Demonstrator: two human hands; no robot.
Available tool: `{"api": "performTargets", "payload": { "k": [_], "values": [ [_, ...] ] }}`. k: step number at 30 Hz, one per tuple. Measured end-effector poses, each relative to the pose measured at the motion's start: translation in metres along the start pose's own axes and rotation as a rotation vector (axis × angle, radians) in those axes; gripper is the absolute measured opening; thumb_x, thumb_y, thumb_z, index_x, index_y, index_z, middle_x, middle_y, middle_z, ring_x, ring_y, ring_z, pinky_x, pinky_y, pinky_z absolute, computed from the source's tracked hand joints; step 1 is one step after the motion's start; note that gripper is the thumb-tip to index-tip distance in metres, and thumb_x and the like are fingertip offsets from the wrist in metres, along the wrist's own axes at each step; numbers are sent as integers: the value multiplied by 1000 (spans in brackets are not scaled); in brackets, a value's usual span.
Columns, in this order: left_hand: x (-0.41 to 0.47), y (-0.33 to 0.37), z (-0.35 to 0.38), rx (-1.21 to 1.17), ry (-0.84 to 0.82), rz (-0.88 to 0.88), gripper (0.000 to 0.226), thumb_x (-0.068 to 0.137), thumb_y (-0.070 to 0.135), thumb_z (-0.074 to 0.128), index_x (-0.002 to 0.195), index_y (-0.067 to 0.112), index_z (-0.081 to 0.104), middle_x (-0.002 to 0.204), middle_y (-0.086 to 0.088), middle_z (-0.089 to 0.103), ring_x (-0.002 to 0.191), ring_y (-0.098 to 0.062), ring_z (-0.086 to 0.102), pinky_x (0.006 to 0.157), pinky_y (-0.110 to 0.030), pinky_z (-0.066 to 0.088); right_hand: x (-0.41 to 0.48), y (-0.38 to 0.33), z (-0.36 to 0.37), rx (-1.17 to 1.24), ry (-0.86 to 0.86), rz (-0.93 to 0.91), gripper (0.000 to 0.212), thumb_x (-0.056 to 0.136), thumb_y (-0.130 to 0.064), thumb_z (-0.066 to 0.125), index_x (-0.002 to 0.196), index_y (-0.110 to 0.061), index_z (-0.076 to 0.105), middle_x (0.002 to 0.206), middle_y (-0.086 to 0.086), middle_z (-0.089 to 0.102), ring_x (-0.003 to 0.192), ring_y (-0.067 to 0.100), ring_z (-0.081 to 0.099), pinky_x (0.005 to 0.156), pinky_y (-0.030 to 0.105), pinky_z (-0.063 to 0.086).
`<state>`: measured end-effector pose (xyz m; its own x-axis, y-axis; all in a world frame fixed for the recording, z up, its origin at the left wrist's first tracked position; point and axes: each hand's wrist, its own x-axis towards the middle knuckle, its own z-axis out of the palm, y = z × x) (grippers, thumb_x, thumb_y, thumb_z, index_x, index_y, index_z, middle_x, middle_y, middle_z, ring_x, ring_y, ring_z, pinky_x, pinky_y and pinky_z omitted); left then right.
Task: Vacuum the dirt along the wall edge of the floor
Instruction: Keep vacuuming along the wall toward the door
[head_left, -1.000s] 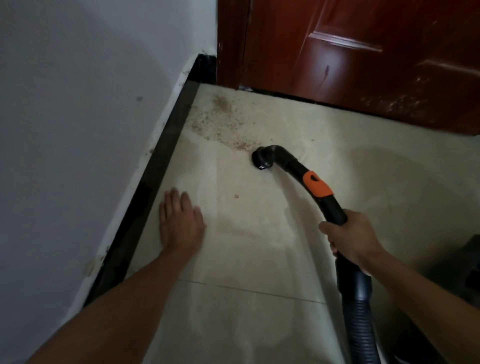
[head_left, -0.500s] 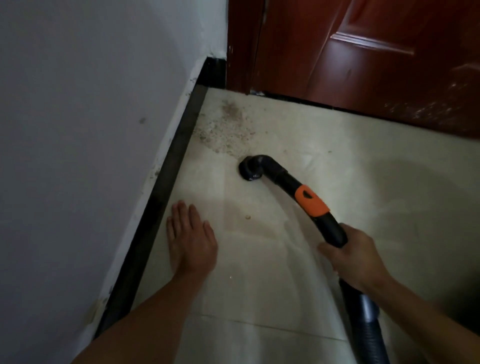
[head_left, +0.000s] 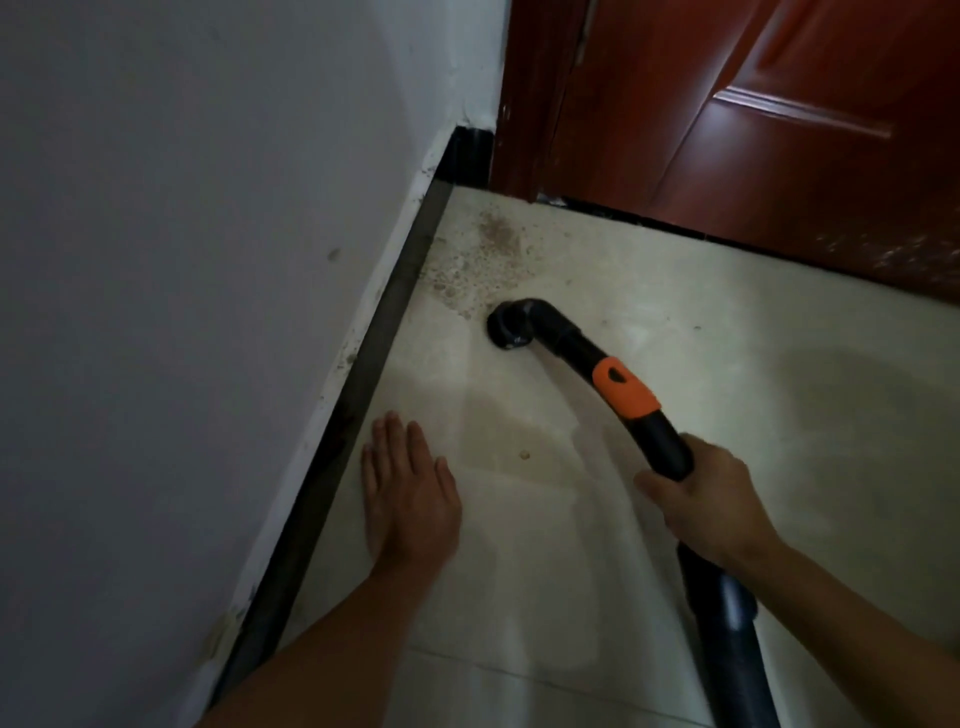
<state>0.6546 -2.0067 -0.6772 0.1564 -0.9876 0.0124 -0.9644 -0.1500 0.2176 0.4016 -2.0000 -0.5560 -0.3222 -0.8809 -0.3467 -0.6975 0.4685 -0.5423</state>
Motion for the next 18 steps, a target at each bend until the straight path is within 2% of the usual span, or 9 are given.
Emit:
{"api": "performTargets", "payload": {
  "k": [4,8,14,18],
  "values": [
    [0,1,0,-6,-9,-3,60,96,32,22,141,-2,44,153,-22,33,144,-34,27,116,-48,24,17,-5,1,21,57,8,14,80,-13,74,79,-13,59,64,12,64,53,27,61,51,29,49],
    [0,1,-1,-3,-7,-1,60,96,32,23,141,-1,44,153,-21,33,144,-33,27,116,-47,23,52,-34,8,68,85,-25,13,81,-17,72,83,-11,60,70,17,66,60,33,65,58,39,57],
    [0,1,-1,-8,-20,-9,61,97,34,20,141,-1,45,154,-21,32,144,-33,27,114,-47,24,32,-39,23,23,-67,-100,16,79,-15,73,80,-18,58,67,9,63,55,24,62,51,30,50],
    [0,2,-2,-6,-26,-4,61,97,33,21,141,-1,45,153,-21,33,144,-33,28,114,-46,22,53,-50,27,15,5,-107,15,80,-17,74,87,-12,61,67,8,62,57,24,62,53,27,46]
  ]
}}
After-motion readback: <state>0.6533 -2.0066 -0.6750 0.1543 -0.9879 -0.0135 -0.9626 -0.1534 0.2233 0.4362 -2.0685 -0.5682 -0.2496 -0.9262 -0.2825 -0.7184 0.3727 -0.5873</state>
